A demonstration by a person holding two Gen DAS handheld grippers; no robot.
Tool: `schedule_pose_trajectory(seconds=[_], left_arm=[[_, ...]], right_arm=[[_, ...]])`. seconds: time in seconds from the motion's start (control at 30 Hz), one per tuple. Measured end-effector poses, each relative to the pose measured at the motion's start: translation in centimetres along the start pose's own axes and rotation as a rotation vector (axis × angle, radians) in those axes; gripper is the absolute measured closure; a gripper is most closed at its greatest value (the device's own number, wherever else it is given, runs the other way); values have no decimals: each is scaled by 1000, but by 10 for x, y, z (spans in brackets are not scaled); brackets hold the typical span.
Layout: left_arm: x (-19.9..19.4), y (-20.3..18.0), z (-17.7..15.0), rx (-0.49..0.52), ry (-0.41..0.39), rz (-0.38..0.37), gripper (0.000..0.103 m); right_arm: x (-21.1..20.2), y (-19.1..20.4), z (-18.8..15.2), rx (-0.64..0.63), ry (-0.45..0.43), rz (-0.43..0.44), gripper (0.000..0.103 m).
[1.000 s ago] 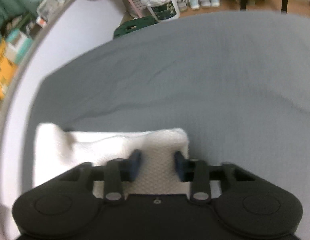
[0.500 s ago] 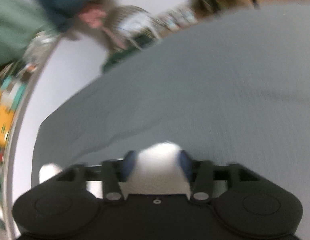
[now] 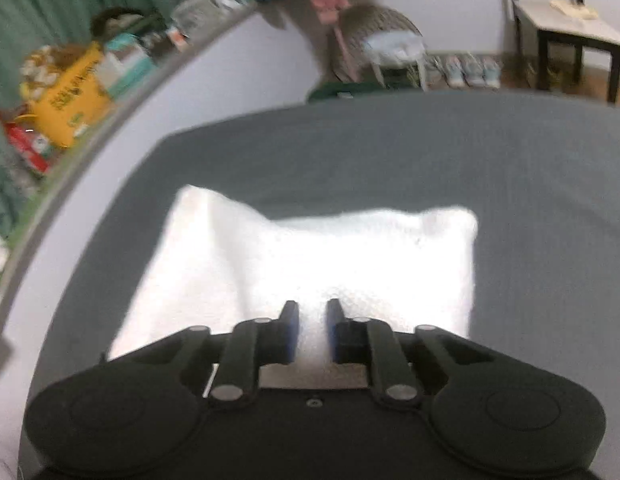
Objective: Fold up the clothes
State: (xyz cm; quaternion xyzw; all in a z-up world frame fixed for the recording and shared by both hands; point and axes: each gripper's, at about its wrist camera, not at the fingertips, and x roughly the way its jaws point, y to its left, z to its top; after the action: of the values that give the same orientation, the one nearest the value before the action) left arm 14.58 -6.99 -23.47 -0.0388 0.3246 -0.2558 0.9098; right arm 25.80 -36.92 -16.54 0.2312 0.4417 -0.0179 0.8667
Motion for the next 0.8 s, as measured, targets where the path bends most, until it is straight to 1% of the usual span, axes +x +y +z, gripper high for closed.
schedule_pose_trajectory(seconds=[0.07, 0.17, 0.23, 0.3, 0.37, 0.4, 0.43, 0.5, 0.53, 0.57, 0.67, 0.7, 0.77, 0.8], left_arm=[[1, 2, -1, -13, 12, 20, 25], [-4, 2, -4, -23, 5, 32, 25], [-6, 0, -4, -37, -13, 30, 25], [-12, 1, -3, -46, -41, 34, 25], [-13, 5, -1, -56, -55, 61, 25], [-12, 7, -1, -68, -45, 80, 25], [-10, 9, -1, -80, -35, 99, 25], [-7, 14, -4, -101, -4, 115, 25], [-7, 15, -6, -102, 4, 120, 25], [-7, 15, -7, -97, 6, 125, 25], [-8, 14, -8, -96, 10, 147, 25], [-9, 15, -8, -105, 11, 150, 25], [-10, 20, -8, -134, 15, 146, 25], [-11, 21, -8, -149, 18, 141, 25]], right_arm=[[23, 2, 0, 12, 20, -9, 102], [37, 14, -6, -18, 9, -68, 103], [37, 25, -5, -55, 7, -106, 103], [24, 31, -3, -81, -1, -112, 101], [3, 34, -4, -97, -49, -72, 90], [-5, 37, -5, -109, -78, -51, 76], [-12, 41, -5, -124, -107, -32, 66], [-14, 49, -5, -155, -135, -32, 66], [-7, 53, -2, -160, -129, -43, 66], [3, 56, 2, -157, -113, -54, 66], [52, 57, 13, -114, -7, -113, 66], [67, 58, 15, -107, 11, -138, 66], [81, 65, 19, -133, 11, -170, 63], [83, 70, 24, -142, 15, -180, 60]])
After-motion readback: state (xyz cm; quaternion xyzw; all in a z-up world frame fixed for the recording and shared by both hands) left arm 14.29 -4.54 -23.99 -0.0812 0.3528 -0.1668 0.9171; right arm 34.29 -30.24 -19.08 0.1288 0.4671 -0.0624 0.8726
